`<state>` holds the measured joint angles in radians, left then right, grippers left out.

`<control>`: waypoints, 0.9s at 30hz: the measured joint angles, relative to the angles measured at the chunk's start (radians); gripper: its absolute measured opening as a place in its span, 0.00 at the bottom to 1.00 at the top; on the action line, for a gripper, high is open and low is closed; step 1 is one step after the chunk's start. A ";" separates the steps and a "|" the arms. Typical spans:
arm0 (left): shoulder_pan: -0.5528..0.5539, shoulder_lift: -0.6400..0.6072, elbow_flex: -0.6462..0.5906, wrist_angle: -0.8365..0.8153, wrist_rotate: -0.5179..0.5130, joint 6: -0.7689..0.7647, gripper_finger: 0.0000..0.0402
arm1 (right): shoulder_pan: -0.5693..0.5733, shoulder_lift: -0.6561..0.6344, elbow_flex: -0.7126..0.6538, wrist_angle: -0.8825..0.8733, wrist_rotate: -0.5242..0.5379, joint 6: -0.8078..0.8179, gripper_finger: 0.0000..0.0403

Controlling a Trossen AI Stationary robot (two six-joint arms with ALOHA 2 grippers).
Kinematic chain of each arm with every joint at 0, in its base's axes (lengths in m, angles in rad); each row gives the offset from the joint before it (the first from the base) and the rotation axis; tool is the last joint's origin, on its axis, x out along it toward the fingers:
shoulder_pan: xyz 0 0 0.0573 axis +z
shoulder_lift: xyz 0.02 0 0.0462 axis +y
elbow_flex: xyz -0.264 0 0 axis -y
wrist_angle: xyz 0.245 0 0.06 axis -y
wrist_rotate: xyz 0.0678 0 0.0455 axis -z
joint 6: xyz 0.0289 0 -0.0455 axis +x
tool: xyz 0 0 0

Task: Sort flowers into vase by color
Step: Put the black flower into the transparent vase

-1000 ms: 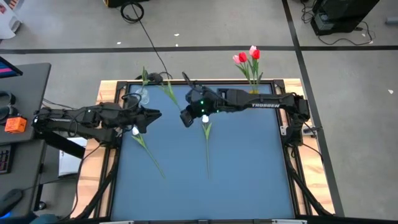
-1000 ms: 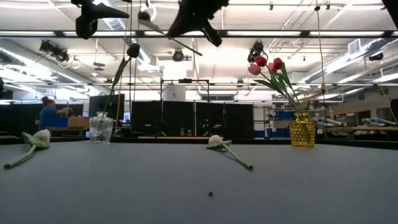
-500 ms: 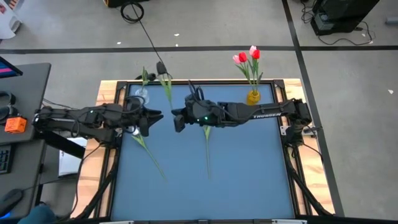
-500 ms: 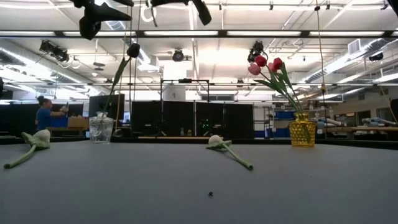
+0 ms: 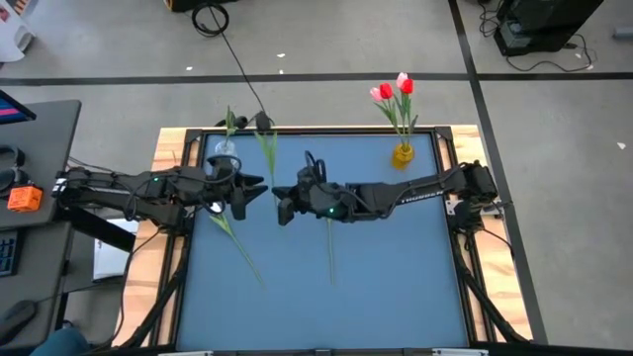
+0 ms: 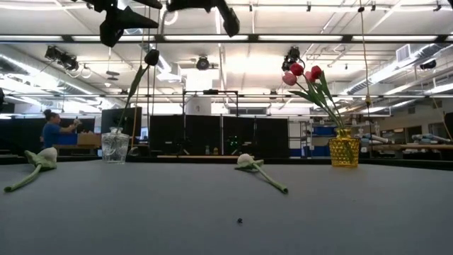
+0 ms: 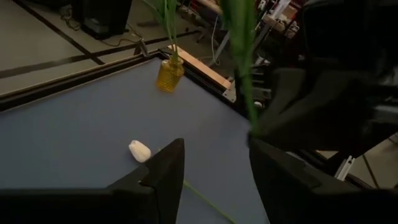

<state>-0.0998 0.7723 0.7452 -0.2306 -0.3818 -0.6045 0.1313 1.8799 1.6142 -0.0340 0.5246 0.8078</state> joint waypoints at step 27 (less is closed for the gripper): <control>0.018 0.186 0.000 0.365 0.273 0.288 0.47 | 0.129 -0.079 -0.210 0.131 0.192 -0.178 0.01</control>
<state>-0.0818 0.9586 0.7452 0.1341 -0.1089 -0.3163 0.2607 1.8008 1.4043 0.0974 0.7165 0.6297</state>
